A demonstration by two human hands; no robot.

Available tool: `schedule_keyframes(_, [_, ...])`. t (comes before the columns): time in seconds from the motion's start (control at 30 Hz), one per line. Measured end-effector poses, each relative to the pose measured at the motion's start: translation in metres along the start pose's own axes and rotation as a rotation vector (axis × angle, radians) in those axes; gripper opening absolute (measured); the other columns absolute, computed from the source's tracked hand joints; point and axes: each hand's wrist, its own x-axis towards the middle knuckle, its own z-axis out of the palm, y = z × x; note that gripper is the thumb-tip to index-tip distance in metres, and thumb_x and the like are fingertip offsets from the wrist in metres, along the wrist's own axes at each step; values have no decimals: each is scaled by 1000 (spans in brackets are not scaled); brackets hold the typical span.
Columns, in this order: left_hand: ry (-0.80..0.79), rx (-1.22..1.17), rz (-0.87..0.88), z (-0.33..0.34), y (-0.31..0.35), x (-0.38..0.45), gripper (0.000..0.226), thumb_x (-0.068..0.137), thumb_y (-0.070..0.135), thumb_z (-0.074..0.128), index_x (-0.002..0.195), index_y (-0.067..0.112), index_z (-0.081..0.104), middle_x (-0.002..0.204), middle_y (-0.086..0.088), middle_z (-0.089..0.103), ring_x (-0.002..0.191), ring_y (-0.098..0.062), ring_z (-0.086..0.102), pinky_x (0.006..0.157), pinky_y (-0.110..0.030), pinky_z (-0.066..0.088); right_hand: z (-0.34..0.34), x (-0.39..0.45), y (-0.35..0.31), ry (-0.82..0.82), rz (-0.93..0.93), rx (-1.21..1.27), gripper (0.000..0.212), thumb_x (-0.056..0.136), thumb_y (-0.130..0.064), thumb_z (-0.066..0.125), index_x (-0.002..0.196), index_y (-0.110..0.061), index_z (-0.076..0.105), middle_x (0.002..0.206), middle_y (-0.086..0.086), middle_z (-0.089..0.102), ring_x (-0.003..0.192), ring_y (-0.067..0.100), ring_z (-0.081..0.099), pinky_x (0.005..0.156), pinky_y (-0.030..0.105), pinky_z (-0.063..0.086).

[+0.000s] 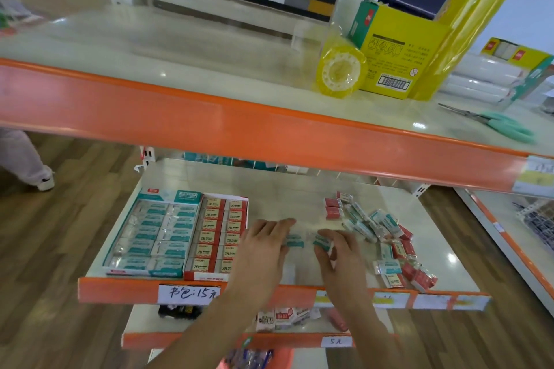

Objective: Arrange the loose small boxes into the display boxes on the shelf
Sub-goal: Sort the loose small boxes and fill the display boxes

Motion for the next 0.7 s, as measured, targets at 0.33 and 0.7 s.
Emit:
schedule_keyframes(0.33, [-22,137,-152,-109,-74,-33,48,82,16,67,127,26,53,112,8,66,108,-18,53,90,-36,48,30,-4,-91,-202,-219,176,22,88,-28,67,110,-34,62,101,-21,51,75,8,53,65,11,40])
schedule_keyframes(0.7, [-147,248,-315,-177,-134,-71,41,89,14,60,127,28,56,123,9,59,109,-11,49,85,-24,44,94,-11,-169,-418,-391,123,31,85,-41,65,114,-29,67,109,-16,58,101,1,52,87,19,45])
